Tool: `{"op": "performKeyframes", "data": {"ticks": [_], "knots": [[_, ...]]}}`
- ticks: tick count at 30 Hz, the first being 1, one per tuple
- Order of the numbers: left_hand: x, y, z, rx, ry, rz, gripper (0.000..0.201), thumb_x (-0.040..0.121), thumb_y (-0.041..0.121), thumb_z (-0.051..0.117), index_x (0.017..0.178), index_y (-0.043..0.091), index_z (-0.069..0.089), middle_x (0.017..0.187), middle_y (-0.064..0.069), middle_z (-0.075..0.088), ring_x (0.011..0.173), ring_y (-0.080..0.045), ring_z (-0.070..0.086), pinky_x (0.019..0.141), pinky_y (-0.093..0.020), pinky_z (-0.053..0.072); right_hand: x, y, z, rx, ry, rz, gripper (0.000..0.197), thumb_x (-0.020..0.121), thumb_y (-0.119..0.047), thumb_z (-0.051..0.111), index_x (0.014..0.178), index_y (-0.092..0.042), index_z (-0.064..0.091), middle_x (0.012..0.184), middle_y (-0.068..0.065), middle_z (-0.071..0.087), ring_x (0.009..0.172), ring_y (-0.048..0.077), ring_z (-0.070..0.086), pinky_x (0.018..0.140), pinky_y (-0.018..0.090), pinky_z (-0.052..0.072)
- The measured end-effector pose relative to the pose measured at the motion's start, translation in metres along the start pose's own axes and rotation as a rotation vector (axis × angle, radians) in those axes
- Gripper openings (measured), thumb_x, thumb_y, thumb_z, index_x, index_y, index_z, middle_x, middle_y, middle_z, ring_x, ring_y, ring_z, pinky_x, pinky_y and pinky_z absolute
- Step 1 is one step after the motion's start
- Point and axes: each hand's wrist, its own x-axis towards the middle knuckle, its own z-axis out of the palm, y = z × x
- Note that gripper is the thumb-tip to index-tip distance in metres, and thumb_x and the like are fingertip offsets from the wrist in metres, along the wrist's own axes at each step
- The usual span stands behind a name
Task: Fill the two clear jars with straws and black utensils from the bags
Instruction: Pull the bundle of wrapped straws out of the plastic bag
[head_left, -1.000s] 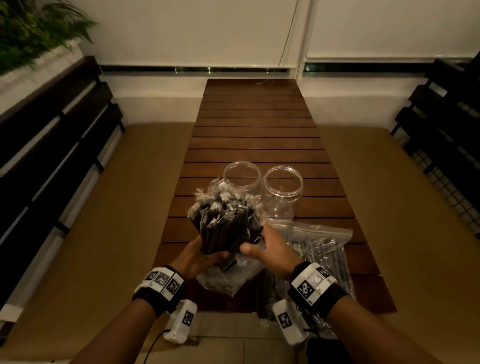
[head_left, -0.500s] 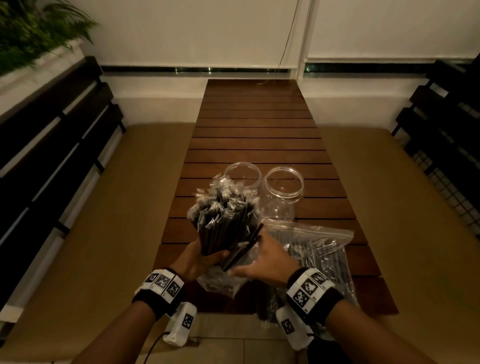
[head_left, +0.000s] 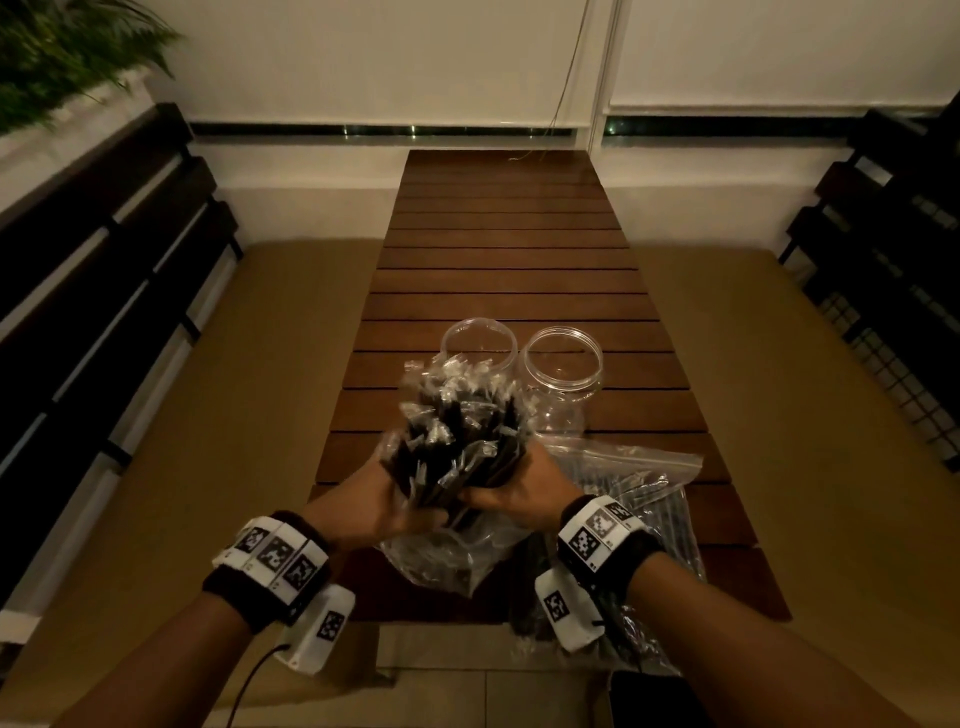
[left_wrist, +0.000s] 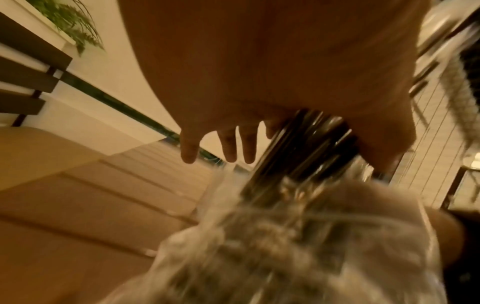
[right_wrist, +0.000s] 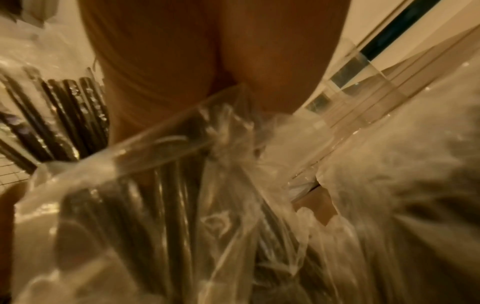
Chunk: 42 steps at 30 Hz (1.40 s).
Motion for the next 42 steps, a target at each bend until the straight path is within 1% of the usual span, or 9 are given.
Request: {"op": "performKeyframes", "data": {"ticks": [3, 5, 9, 14, 17, 23, 28, 37, 42], "knots": [[0.003, 0.022, -0.012, -0.083, 0.109, 0.057, 0.102, 0.068, 0.006, 0.082, 0.145, 0.025, 0.019, 0.122, 0.041, 0.052, 0.111, 0.024, 0.048, 0.088, -0.002, 0.045, 0.004, -0.006, -0.003, -0.046, -0.062, 0.032, 0.047, 0.075, -0.024, 0.088, 0.116, -0.027, 0.066, 0.110, -0.011, 0.071, 0.104, -0.001, 0.066, 0.092, 0.026, 0.057], [0.009, 0.028, -0.014, -0.071, 0.149, 0.099, 0.122, 0.062, 0.012, 0.087, 0.144, 0.046, 0.003, 0.123, 0.050, 0.043, 0.119, 0.021, 0.045, 0.090, -0.003, 0.043, 0.006, -0.012, -0.004, -0.156, -0.082, 0.021, 0.056, 0.070, -0.036, 0.089, 0.119, -0.030, 0.063, 0.105, -0.021, 0.066, 0.099, -0.011, 0.061, 0.087, 0.019, 0.054], [0.017, 0.024, -0.009, -0.108, 0.247, 0.131, 0.111, 0.065, 0.024, 0.088, 0.142, 0.050, 0.012, 0.130, 0.037, 0.047, 0.125, 0.008, 0.048, 0.094, -0.008, 0.044, 0.008, -0.028, -0.013, -0.260, -0.105, -0.015, 0.064, 0.060, -0.059, 0.076, 0.118, -0.036, 0.062, 0.110, -0.018, 0.065, 0.104, 0.001, 0.063, 0.091, 0.029, 0.056], [0.020, 0.022, -0.009, -0.135, 0.324, 0.173, 0.100, 0.068, 0.015, 0.086, 0.140, 0.044, 0.022, 0.126, 0.038, 0.050, 0.121, 0.010, 0.050, 0.091, -0.004, 0.044, 0.007, -0.040, -0.031, -0.232, -0.118, 0.025, 0.055, 0.071, -0.040, 0.085, 0.120, -0.031, 0.062, 0.115, -0.008, 0.070, 0.108, 0.008, 0.067, 0.095, 0.039, 0.058], [0.023, 0.022, -0.010, -0.122, 0.338, 0.193, 0.100, 0.067, 0.011, 0.084, 0.139, 0.044, 0.023, 0.126, 0.037, 0.050, 0.122, 0.008, 0.050, 0.093, -0.005, 0.043, 0.007, -0.047, -0.038, -0.167, -0.070, -0.003, 0.056, 0.076, -0.020, 0.086, 0.124, -0.025, 0.058, 0.118, -0.006, 0.067, 0.110, 0.010, 0.065, 0.096, 0.029, 0.055], [0.022, 0.013, 0.003, -0.179, 0.338, 0.151, 0.093, 0.063, 0.026, 0.087, 0.135, 0.046, 0.032, 0.135, 0.016, 0.052, 0.127, -0.004, 0.050, 0.099, -0.020, 0.046, 0.006, -0.040, -0.029, -0.192, -0.060, -0.001, 0.072, 0.070, -0.037, 0.083, 0.133, -0.031, 0.049, 0.127, -0.009, 0.062, 0.116, 0.012, 0.061, 0.097, 0.044, 0.055], [0.025, 0.012, 0.003, -0.194, 0.374, 0.134, 0.078, 0.070, 0.001, 0.081, 0.130, 0.029, 0.038, 0.125, 0.007, 0.058, 0.115, 0.003, 0.057, 0.088, -0.009, 0.047, 0.009, -0.045, -0.031, -0.167, -0.022, -0.021, 0.053, 0.075, -0.026, 0.076, 0.121, -0.031, 0.048, 0.110, -0.015, 0.063, 0.102, 0.002, 0.064, 0.088, 0.028, 0.057], [0.021, 0.009, 0.002, -0.213, 0.388, 0.110, 0.070, 0.073, -0.004, 0.076, 0.133, 0.003, 0.041, 0.120, 0.001, 0.059, 0.106, 0.010, 0.059, 0.080, -0.003, 0.047, 0.006, -0.048, -0.030, -0.086, 0.055, -0.011, 0.027, 0.087, -0.018, 0.076, 0.111, -0.025, 0.065, 0.102, -0.012, 0.071, 0.099, 0.000, 0.069, 0.081, 0.017, 0.057], [0.016, 0.006, -0.002, -0.235, 0.410, 0.079, 0.071, 0.073, 0.000, 0.076, 0.135, 0.002, 0.042, 0.124, -0.003, 0.060, 0.109, 0.002, 0.061, 0.082, -0.007, 0.049, 0.009, -0.053, -0.025, -0.102, 0.051, 0.002, 0.025, 0.091, -0.015, 0.069, 0.083, -0.037, 0.059, 0.078, -0.017, 0.063, 0.069, -0.015, 0.062, 0.062, 0.006, 0.048]]}}
